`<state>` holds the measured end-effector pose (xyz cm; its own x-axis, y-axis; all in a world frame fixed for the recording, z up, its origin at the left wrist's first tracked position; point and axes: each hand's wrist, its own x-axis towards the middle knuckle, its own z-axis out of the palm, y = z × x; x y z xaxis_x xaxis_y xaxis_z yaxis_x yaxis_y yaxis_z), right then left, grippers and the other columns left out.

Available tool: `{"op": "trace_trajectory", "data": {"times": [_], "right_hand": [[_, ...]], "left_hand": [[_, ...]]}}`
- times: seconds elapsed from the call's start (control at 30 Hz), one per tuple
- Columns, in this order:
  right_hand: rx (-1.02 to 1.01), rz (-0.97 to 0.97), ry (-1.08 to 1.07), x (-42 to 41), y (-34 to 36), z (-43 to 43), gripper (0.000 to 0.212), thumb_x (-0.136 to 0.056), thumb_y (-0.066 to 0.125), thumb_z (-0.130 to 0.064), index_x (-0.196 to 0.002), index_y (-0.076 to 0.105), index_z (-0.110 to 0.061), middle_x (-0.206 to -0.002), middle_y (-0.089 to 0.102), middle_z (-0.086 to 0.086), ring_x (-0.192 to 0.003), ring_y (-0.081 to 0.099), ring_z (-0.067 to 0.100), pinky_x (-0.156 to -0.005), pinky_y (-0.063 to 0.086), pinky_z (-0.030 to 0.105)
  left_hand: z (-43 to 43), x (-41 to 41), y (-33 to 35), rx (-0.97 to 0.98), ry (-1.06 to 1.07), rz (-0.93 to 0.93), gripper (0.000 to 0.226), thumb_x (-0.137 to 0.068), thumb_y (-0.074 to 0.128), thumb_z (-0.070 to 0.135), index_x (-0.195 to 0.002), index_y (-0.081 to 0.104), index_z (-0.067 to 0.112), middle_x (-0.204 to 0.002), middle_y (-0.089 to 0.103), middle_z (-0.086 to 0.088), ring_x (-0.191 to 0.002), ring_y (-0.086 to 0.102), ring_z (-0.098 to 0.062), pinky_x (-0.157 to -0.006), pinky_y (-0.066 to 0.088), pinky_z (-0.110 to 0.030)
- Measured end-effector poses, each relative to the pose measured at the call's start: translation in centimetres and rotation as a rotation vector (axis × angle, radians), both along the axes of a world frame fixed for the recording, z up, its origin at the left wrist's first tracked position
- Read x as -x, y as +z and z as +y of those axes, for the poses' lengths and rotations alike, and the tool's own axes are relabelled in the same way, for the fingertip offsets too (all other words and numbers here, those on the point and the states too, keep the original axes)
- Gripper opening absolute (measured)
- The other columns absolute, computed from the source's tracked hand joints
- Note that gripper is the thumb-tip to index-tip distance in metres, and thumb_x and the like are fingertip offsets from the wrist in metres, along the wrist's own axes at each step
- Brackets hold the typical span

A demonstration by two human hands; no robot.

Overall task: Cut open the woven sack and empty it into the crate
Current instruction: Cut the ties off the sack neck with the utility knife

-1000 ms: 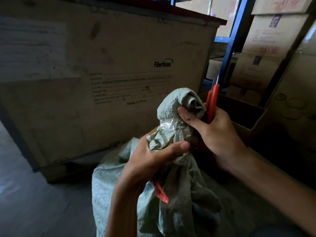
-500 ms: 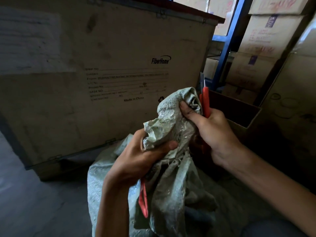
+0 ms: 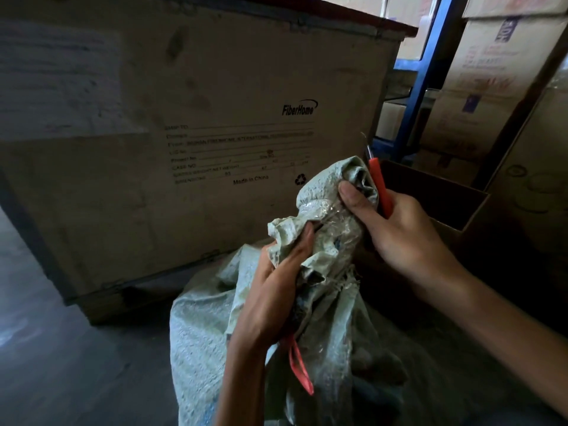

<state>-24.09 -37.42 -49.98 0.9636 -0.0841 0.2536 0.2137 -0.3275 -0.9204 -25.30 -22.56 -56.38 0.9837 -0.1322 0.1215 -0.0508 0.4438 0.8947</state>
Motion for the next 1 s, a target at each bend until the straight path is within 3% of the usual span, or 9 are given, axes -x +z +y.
{"op": "trace_trajectory", "data": {"times": [0.1, 0.17, 0.3, 0.43, 0.5, 0.57, 0.6, 0.77, 1.0], "right_hand": [[0.185, -0.025, -0.074, 0.2, 0.1, -0.6, 0.070, -0.074, 0.047, -0.079, -0.086, 0.069, -0.014, -0.077, 0.073, 0.004, -0.072, 0.070, 0.009, -0.067, 0.053, 0.028], [0.350, -0.066, -0.151, 0.6, 0.6, -1.1, 0.082, -0.080, 0.026, -0.084, -0.093, 0.068, -0.014, -0.070, 0.068, -0.001, -0.065, 0.065, 0.006, -0.063, 0.050, 0.032], [0.527, -0.320, -0.209, 2.1, 1.7, -2.3, 0.065, -0.096, 0.018, -0.071, -0.071, 0.054, -0.022, -0.052, 0.052, -0.002, -0.049, 0.053, 0.009, -0.050, 0.040, 0.035], [0.824, -0.408, -0.138, 4.0, 2.5, -2.5, 0.057, -0.092, 0.028, -0.073, -0.069, 0.054, -0.028, -0.046, 0.045, -0.006, -0.043, 0.049, 0.010, -0.043, 0.031, 0.024], [0.954, -0.429, -0.134, 4.7, 2.7, -2.2, 0.058, -0.089, 0.027, -0.077, -0.070, 0.055, -0.030, -0.045, 0.043, -0.009, -0.040, 0.044, 0.002, -0.045, 0.031, 0.023], [1.041, -0.452, -0.143, 5.0, 2.5, -2.0, 0.057, -0.088, 0.028, -0.078, -0.071, 0.056, -0.032, -0.047, 0.043, -0.014, -0.044, 0.044, -0.003, -0.046, 0.035, 0.023], [1.065, -0.458, -0.141, 5.1, 2.5, -1.9, 0.057, -0.088, 0.028, -0.078, -0.071, 0.056, -0.032, -0.048, 0.044, -0.015, -0.046, 0.044, -0.004, -0.046, 0.037, 0.024], [1.055, -0.478, -0.120, 5.2, 2.8, -2.0, 0.056, -0.087, 0.031, -0.078, -0.069, 0.057, -0.032, -0.050, 0.046, -0.017, -0.048, 0.048, -0.002, -0.049, 0.047, 0.028], [1.069, -0.468, -0.118, 5.3, 2.9, -1.9, 0.057, -0.087, 0.030, -0.079, -0.067, 0.054, -0.032, -0.049, 0.044, -0.015, -0.046, 0.046, -0.003, -0.048, 0.040, 0.023]], "left_hand": [[-0.5, 0.2, 0.2, -0.044, 0.046, -0.050, 0.024, -0.082, 0.060, 0.055, -0.093, 0.080, 0.048, -0.106, 0.077, 0.021, -0.105, 0.070, 0.005, -0.090, 0.054, -0.020], [-0.6, 0.2, 0.3, -0.091, 0.133, -0.044, 0.029, -0.085, 0.061, 0.059, -0.101, 0.076, 0.041, -0.108, 0.075, 0.025, -0.101, 0.069, 0.010, -0.094, 0.051, -0.025], [-0.1, 0.1, 0.8, -0.236, 0.305, -0.128, 0.042, -0.103, 0.051, 0.047, -0.093, 0.074, 0.013, -0.099, 0.076, -0.015, -0.091, 0.072, -0.035, -0.088, 0.058, -0.051], [-0.2, 0.1, 0.8, -0.401, 0.491, -0.131, 0.093, -0.079, 0.038, 0.090, -0.108, 0.067, 0.007, -0.109, 0.068, -0.021, -0.109, 0.063, -0.041, -0.096, 0.050, -0.063], [-0.1, 0.2, 0.9, -0.458, 0.546, -0.120, 0.097, -0.072, 0.031, 0.096, -0.094, 0.066, 0.009, -0.098, 0.067, -0.014, -0.101, 0.064, -0.028, -0.092, 0.050, -0.053], [-0.3, 0.7, 1.7, -0.488, 0.605, -0.064, 0.062, -0.071, 0.031, 0.086, -0.076, 0.056, 0.030, -0.084, 0.054, 0.010, -0.081, 0.052, 0.005, -0.084, 0.039, -0.032], [-0.3, 0.9, 1.9, -0.502, 0.620, -0.029, 0.049, -0.070, 0.033, 0.080, -0.072, 0.048, 0.034, -0.081, 0.044, 0.016, -0.074, 0.044, 0.008, -0.078, 0.033, -0.025], [-0.4, 0.5, 1.2, -0.691, 0.695, -0.115, 0.085, -0.076, 0.023, 0.092, -0.073, 0.058, 0.014, -0.078, 0.058, -0.004, -0.068, 0.047, -0.006, -0.073, 0.037, -0.034], [-0.7, 0.3, 0.7, -0.773, 0.797, -0.201, 0.082, -0.075, 0.026, 0.082, -0.065, 0.055, 0.006, -0.063, 0.061, -0.012, -0.060, 0.055, -0.026, -0.057, 0.036, -0.027]]}}
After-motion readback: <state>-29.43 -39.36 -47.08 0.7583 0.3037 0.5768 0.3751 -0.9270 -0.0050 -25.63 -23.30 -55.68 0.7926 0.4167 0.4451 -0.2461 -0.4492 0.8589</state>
